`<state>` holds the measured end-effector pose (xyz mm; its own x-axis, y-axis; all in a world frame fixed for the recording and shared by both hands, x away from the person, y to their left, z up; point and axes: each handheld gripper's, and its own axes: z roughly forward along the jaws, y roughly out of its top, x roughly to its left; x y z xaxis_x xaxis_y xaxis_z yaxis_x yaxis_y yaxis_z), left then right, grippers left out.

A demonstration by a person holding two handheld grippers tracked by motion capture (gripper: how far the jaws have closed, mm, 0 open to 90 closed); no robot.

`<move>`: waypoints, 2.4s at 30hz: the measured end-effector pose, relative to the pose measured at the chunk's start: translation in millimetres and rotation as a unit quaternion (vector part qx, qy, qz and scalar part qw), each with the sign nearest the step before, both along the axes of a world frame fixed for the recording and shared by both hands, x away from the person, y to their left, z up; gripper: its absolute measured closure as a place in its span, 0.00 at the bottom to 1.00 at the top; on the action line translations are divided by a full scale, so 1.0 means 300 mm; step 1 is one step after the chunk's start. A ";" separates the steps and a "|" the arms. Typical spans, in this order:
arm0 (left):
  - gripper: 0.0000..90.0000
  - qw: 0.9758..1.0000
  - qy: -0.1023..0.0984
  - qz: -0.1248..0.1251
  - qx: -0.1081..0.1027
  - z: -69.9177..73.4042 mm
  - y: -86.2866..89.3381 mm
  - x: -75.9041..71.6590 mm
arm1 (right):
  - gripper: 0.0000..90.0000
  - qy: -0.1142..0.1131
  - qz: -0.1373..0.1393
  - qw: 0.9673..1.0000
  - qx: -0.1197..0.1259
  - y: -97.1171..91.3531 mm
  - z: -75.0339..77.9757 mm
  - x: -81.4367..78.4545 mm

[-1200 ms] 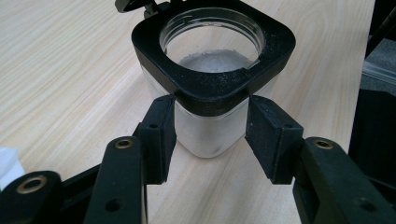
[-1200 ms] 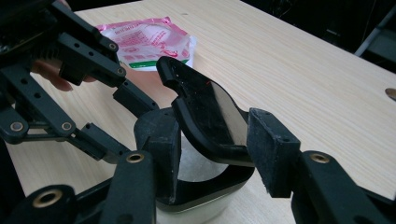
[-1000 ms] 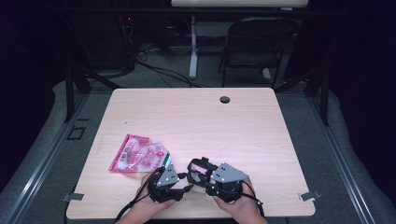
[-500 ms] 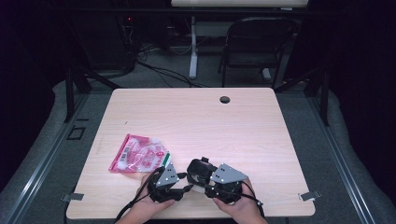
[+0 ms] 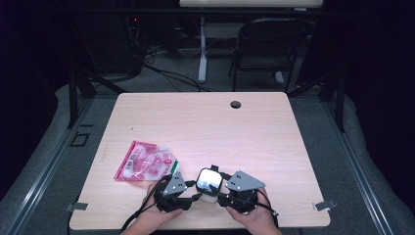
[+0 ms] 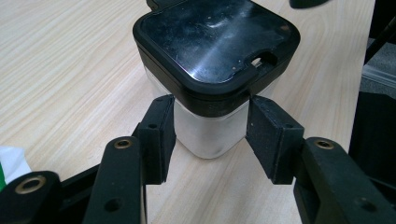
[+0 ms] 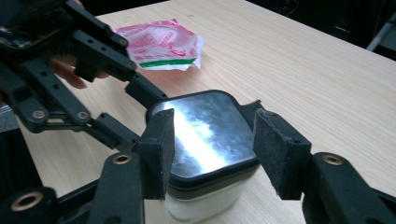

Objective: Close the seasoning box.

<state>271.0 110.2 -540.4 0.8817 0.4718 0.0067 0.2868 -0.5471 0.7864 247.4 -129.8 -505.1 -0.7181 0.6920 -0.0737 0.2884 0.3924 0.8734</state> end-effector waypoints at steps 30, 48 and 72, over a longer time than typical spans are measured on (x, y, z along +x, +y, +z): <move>0.59 1.000 0.001 -0.001 -0.001 0.004 0.003 0.005 | 0.80 0.079 -0.071 0.994 0.009 -0.078 -0.076 0.093; 0.58 1.000 0.012 0.006 -0.007 -0.005 0.015 0.014 | 0.75 0.087 -0.075 0.993 0.015 -0.065 -0.089 0.153; 0.54 0.998 -0.009 0.060 -0.035 0.078 0.140 0.052 | 0.69 0.079 -0.090 0.992 0.031 -0.123 -0.049 0.149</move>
